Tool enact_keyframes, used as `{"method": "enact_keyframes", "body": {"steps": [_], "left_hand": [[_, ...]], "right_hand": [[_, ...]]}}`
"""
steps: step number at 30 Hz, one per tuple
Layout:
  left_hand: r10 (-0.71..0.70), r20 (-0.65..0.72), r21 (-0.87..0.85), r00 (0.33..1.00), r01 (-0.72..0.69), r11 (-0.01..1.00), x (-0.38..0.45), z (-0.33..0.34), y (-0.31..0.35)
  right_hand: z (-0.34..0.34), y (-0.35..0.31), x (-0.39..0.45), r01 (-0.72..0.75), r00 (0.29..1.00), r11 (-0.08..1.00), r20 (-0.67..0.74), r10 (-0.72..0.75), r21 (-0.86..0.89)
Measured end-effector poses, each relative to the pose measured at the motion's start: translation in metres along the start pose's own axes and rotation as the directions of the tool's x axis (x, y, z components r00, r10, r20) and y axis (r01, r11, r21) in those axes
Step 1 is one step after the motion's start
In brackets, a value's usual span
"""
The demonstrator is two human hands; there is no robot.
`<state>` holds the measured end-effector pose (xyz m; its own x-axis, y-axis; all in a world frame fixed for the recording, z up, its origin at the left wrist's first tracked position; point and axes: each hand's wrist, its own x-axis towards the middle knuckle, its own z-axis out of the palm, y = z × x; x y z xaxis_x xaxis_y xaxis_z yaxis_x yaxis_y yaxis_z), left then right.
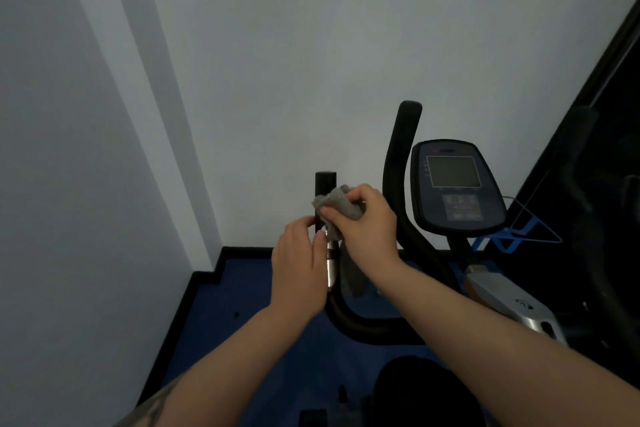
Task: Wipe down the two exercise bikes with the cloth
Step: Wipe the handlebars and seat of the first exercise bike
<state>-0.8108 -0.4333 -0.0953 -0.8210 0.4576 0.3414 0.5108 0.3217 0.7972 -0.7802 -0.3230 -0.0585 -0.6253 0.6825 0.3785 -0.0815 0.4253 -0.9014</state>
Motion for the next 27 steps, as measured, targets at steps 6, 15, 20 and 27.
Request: {"method": "enact_keyframes", "body": {"steps": [6,15,20,27], "left_hand": [[-0.002,-0.057,-0.059,0.998,-0.001,0.998,-0.002,0.006,0.001],[-0.002,-0.040,-0.050,0.999,0.000,0.999,-0.004,0.007,0.004],[0.168,-0.083,0.053,0.982,-0.164,0.985,0.012,-0.008,0.019],[0.459,-0.007,0.202,0.888,-0.448,0.871,0.091,-0.009,0.059]], "right_hand": [[0.011,-0.025,0.026,0.001,0.994,0.993,-0.112,0.012,0.114],[0.010,-0.009,0.005,-0.147,0.981,0.970,-0.094,0.168,0.192],[-0.017,-0.031,0.003,-0.050,0.971,0.982,-0.221,0.090,0.181],[-0.101,-0.051,0.011,0.123,0.886,0.987,-0.437,-0.156,-0.103]]}}
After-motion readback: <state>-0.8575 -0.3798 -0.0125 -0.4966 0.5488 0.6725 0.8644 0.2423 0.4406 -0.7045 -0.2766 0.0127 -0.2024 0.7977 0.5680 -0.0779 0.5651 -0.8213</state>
